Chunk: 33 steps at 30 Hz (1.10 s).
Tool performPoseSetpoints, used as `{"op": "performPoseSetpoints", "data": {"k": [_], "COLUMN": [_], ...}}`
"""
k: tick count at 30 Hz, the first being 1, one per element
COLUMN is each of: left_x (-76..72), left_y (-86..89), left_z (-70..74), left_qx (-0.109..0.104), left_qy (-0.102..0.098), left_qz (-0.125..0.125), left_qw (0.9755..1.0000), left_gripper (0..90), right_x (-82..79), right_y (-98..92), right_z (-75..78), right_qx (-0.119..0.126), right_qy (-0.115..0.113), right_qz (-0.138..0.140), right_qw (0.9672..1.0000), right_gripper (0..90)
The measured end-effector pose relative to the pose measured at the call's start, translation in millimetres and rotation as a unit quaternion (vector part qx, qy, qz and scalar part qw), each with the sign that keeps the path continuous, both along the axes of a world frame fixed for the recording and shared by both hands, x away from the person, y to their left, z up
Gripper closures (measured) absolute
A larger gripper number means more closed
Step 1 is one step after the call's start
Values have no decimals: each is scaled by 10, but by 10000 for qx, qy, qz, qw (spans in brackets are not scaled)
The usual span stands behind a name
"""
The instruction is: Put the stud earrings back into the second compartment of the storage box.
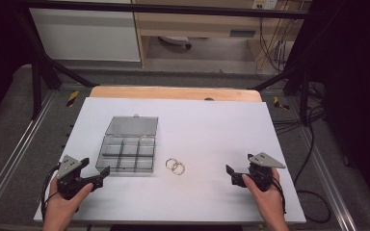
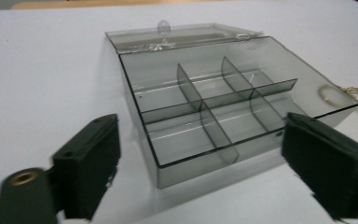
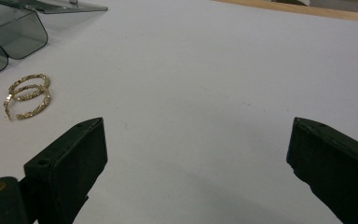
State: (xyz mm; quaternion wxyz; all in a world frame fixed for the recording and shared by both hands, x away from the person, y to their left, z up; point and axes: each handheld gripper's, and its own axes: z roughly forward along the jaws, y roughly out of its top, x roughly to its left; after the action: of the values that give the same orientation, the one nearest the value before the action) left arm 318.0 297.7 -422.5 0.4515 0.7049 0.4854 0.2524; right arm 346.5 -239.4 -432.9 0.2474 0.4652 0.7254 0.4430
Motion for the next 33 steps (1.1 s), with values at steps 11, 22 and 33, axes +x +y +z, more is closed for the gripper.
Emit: {"op": "performPoseSetpoints", "data": {"k": [11,22,33], "left_x": [7,28,53], "left_y": [33,45,60], "left_z": [3,-10,-22], "left_qx": [-164,-170,-168], "left_qy": [-76,-32,26], "left_qz": [189,115,86], "left_qw": [9997,9998,9998], "left_gripper": [76,64,66], "right_x": [27,96,272], "right_y": [238,787,1262], "right_z": [34,-9,-113], "right_qx": [32,54,-159], "right_qy": [294,687,860], "right_qz": [342,964,1373], "right_qw": [9990,9930,9867], "right_gripper": [77,272,638]}}
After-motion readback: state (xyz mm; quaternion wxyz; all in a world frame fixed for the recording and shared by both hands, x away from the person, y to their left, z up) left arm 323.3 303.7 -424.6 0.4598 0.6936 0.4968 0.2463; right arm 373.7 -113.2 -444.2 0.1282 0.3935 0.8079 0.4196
